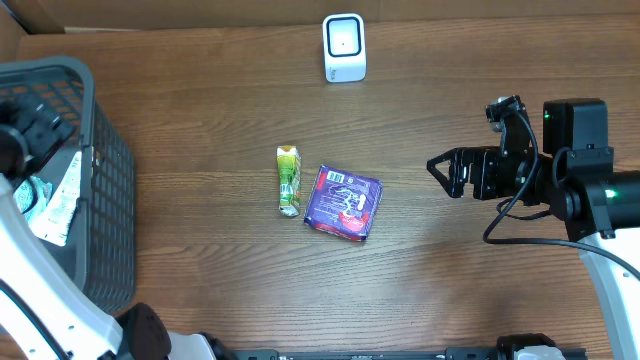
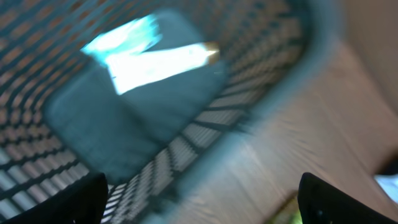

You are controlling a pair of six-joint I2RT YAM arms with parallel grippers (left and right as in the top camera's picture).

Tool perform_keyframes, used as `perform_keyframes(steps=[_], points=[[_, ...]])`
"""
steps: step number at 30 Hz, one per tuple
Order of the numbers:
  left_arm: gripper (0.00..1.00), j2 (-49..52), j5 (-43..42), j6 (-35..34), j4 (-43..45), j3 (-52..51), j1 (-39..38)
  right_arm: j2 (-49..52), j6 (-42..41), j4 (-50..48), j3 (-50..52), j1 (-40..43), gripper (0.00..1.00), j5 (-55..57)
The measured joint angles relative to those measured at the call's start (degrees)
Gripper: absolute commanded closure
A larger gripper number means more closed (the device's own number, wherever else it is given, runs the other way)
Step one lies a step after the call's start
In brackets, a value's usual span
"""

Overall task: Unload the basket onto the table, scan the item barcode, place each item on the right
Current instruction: 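Carry the green juice box out and set it left of the pack, then grasp the white tube with gold cap in the basket, left gripper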

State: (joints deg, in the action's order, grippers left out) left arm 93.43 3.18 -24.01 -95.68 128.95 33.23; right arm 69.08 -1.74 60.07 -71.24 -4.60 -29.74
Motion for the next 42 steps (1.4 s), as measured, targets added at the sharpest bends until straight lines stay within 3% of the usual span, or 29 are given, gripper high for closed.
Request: perform_keyframes(steps=[11,17,22,32,42], points=[[0.12,1.5,-6.0,0.8,20.5,-28.7,14.8,0.0,0.0,0.0,0.0,0.0,0.0,1.5],[0.09,1.5,-6.6,3.7,39.5,-37.7,15.5,0.0,0.0,-0.1,0.0,0.0,0.0,2.1],[0.04,2.6,-6.4,12.7,50.7,-42.6,14.1,1.5,0.0,-0.1,0.0,0.0,0.0,2.1],[0.0,9.7,-4.6,32.7,56.8,-44.1,7.1,6.6,0.0,-0.1,0.0,0.0,0.0,2.2],[0.0,19.6,-0.5,40.2,58.2,-44.2,6.1,7.8,0.0,0.9,0.0,0.0,0.0,2.3]])
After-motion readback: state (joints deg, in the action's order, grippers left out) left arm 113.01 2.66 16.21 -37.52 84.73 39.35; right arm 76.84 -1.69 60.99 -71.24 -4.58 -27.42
